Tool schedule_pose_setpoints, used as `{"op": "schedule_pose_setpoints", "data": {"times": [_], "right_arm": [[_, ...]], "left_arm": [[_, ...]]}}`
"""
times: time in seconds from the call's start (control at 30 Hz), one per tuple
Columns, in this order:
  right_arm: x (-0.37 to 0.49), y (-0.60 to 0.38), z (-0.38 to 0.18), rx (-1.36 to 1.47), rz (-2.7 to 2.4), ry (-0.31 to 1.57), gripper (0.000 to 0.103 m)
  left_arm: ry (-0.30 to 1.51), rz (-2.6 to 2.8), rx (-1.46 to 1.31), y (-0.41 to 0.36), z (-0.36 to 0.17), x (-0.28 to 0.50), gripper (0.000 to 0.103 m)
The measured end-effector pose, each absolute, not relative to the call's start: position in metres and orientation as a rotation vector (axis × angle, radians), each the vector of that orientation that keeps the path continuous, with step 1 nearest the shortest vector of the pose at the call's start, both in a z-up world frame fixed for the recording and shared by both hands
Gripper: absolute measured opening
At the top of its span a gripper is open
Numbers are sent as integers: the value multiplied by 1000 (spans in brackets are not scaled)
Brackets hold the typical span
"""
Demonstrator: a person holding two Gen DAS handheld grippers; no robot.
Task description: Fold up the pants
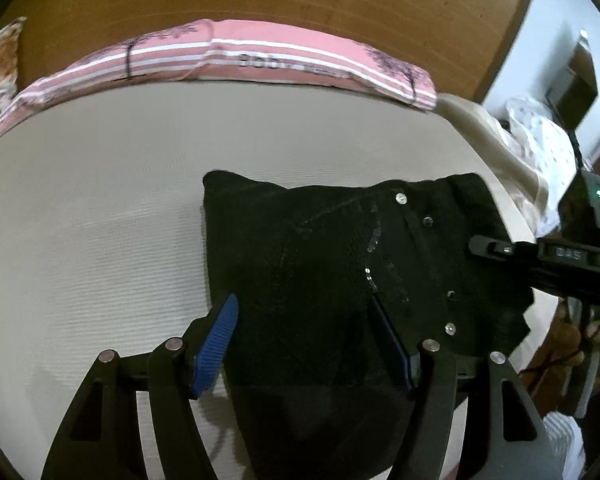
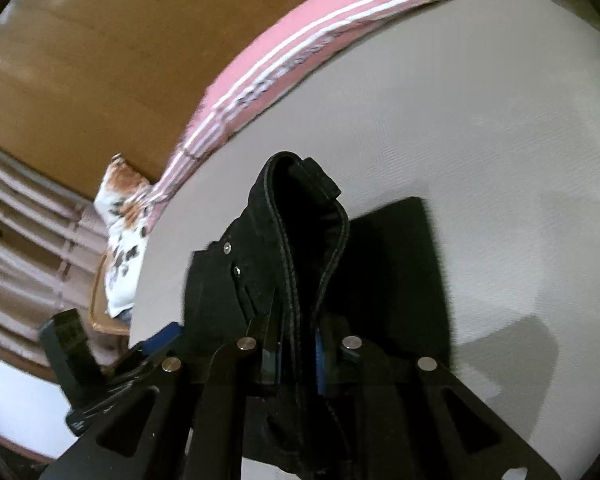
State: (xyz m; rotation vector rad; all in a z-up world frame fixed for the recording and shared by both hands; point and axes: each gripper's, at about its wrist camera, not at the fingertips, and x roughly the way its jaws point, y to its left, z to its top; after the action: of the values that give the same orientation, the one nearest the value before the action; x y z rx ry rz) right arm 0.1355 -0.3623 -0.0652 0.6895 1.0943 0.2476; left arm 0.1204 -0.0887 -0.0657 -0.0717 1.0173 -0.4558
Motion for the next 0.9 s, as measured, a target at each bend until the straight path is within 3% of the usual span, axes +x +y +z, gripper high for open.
{"op": "schedule_pose_setpoints", "data": {"times": [0.17,0.27,0.47,0.63,0.83,0.87,0.9], "right_arm": [[132,-375,-92,708,183,1130,12],[132,-379,-94,729,155,1143,29],[112,-391,-78,754,130,1132,38],[88,-390,-69,773,182,1144,37],[78,-381,-62,720,203,1129,27],[80,-380,-66,707,174,1145,24],[81,-380,-67,684,152,1150,15]], "left_arm": [[1056,-514,9,-106,-80,112,72],[1061,-510,92,-115,-91,106,72],[1056,-519,84,-114,-90,101,74],[1056,-528,81,-112,-89,96,74],[1050,-526,120,-114,-90,89,75],[1050,-524,125,-115,-90,88,75],[1050,-523,127,-115,-90,88,75]]}}
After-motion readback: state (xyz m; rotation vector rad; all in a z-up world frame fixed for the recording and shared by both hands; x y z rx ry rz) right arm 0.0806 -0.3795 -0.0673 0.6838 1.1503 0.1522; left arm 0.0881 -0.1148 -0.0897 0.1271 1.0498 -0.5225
